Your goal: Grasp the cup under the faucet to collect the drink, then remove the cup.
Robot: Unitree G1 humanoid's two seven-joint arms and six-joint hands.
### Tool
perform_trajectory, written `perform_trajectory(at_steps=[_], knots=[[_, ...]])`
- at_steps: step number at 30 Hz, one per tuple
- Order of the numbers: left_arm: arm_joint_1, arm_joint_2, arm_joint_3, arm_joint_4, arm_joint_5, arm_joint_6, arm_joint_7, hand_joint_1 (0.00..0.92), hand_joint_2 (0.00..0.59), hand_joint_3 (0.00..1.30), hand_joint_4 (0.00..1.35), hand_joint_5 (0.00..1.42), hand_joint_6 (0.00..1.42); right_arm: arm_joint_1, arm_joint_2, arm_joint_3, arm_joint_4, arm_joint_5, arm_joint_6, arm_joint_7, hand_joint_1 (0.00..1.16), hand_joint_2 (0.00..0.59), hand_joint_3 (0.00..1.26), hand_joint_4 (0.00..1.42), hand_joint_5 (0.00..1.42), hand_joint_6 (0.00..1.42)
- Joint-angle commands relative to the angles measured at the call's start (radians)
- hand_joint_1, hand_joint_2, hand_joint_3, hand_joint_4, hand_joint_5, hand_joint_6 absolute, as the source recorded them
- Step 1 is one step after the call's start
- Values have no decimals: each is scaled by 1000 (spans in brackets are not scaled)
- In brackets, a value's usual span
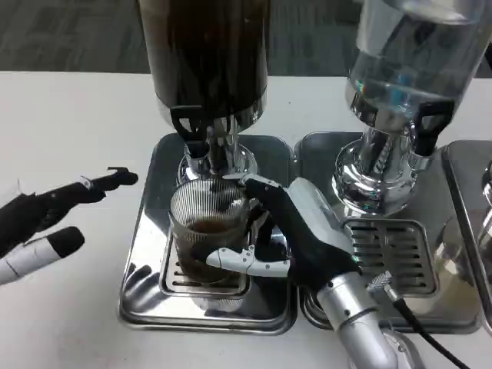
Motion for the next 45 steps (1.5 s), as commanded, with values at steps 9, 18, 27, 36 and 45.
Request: perform_trajectory(at_steps=[9, 18, 27, 36, 45], knots=[[23, -10, -55, -43, 73, -163, 61, 0, 78, 114, 0, 18, 74, 47, -27, -40, -84, -7, -26, -36, 626, 221, 449, 576, 746, 993], [31, 13, -58, -51, 107, -230, 101, 0, 65, 76, 0, 0, 50, 73, -44, -61, -130, -4, -21, -36, 634, 225, 462, 585, 764, 1016], [72, 50, -46, -70, 149, -304, 169, 0, 55, 51, 0, 0, 41, 92, -40, -78, -152, 4, -20, -29, 638, 226, 465, 593, 764, 1032], [124, 81, -31, -115, 174, -346, 242, 0, 54, 39, 0, 0, 28, 115, -43, -86, -189, 8, -13, -15, 640, 227, 465, 593, 768, 1042], [179, 92, -3, -170, 199, -382, 314, 0, 54, 34, 0, 0, 25, 149, -50, -98, -251, 15, -6, 7, 640, 233, 476, 593, 773, 1059]])
